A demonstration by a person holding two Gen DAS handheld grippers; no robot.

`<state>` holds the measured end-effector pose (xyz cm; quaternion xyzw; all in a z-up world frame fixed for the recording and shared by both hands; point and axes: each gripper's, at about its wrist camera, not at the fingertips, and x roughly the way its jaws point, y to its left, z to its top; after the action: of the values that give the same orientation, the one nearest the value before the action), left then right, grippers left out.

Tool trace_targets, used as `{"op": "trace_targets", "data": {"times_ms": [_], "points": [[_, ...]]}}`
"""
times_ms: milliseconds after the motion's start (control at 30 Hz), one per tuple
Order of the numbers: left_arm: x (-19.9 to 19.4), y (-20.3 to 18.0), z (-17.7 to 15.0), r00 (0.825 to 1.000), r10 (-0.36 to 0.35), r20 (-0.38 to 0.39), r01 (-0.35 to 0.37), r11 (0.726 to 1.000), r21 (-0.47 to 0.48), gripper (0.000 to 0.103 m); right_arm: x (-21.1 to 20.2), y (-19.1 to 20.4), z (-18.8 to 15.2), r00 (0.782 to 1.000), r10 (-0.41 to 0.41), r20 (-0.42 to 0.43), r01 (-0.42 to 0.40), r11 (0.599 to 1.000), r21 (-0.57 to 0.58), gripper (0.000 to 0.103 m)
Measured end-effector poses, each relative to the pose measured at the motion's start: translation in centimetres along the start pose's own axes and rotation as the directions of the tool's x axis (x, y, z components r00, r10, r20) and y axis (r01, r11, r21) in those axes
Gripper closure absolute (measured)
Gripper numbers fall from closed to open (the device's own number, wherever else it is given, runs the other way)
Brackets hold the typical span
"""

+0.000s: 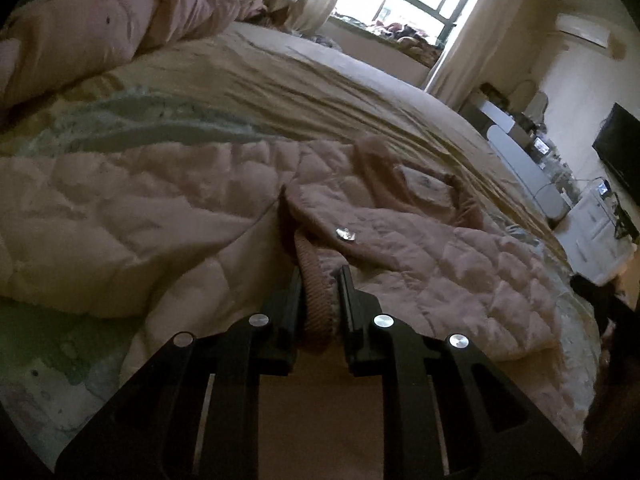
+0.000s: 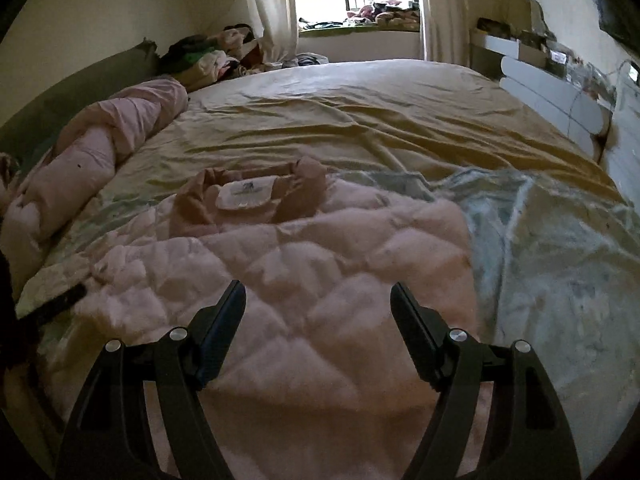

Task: Fold large clothes

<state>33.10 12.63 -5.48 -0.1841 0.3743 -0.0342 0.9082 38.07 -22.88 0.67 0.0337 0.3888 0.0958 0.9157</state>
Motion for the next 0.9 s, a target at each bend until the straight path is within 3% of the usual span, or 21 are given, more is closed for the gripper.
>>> {"op": "trace_targets", "data": {"times_ms": [200, 300, 367, 433, 467, 500, 600, 700, 833, 900], "points": [[-0.3, 0.3, 0.0, 1.000, 0.027, 0.007, -0.028, 1.000, 0.008, 0.093, 5.5, -1.6, 1.9, 0.993, -0.023, -0.112, 0.031, 0.997, 0.070, 0.029], [0.0, 0.4, -0.1, 0.999, 0.041, -0.004, -0.041, 0.999, 0.014, 0.093, 8.9, -3.1, 1.3, 0.974, -0.079, -0.214, 0.102, 0.990, 0.097, 0.029], [-0.3, 0.3, 0.1, 0.995, 0.099, 0.007, -0.100, 0.994, 0.036, 0.092, 10.7, -3.8, 0.2, 0.964, -0.082, -0.254, 0.113, 0.988, 0.110, 0.029], [-1.4, 0.0, 0.6, 0.990, 0.136, 0.041, -0.139, 0.988, 0.064, 0.089, 11.1, -4.0, -0.6, 0.968, -0.086, -0.236, 0.115, 0.987, 0.109, 0.029], [-2.0, -0.2, 0.8, 0.989, 0.137, 0.059, -0.141, 0.988, 0.068, 0.080, 10.9, -3.9, -0.7, 0.970, -0.088, -0.227, 0.115, 0.987, 0.109, 0.029], [-2.9, -0.5, 1.1, 0.988, 0.133, 0.082, -0.139, 0.988, 0.070, 0.072, 10.5, -3.7, -0.8, 0.971, -0.089, -0.222, 0.115, 0.988, 0.106, 0.029], [-4.0, -2.3, 1.3, 0.990, 0.091, 0.104, -0.103, 0.989, 0.109, 0.066, 7.6, -2.9, -1.0, 0.987, -0.040, -0.158, 0.059, 0.992, 0.114, 0.029], [-2.6, -4.3, 0.6, 0.999, 0.019, 0.048, -0.025, 0.991, 0.128, 0.051, 4.7, -2.1, -1.4, 0.995, -0.002, -0.102, 0.012, 0.995, 0.098, 0.029], [0.0, -6.4, -1.1, 0.998, -0.028, -0.050, 0.037, 0.983, 0.180, 0.051, 2.5, -1.4, -2.4, 0.996, 0.028, -0.079, -0.022, 0.996, 0.082, 0.029], [1.5, -6.4, -2.0, 0.995, -0.023, -0.100, 0.040, 0.984, 0.176, 0.045, 2.1, -1.4, -3.0, 0.997, 0.032, -0.073, -0.026, 0.996, 0.083, 0.028]]}}
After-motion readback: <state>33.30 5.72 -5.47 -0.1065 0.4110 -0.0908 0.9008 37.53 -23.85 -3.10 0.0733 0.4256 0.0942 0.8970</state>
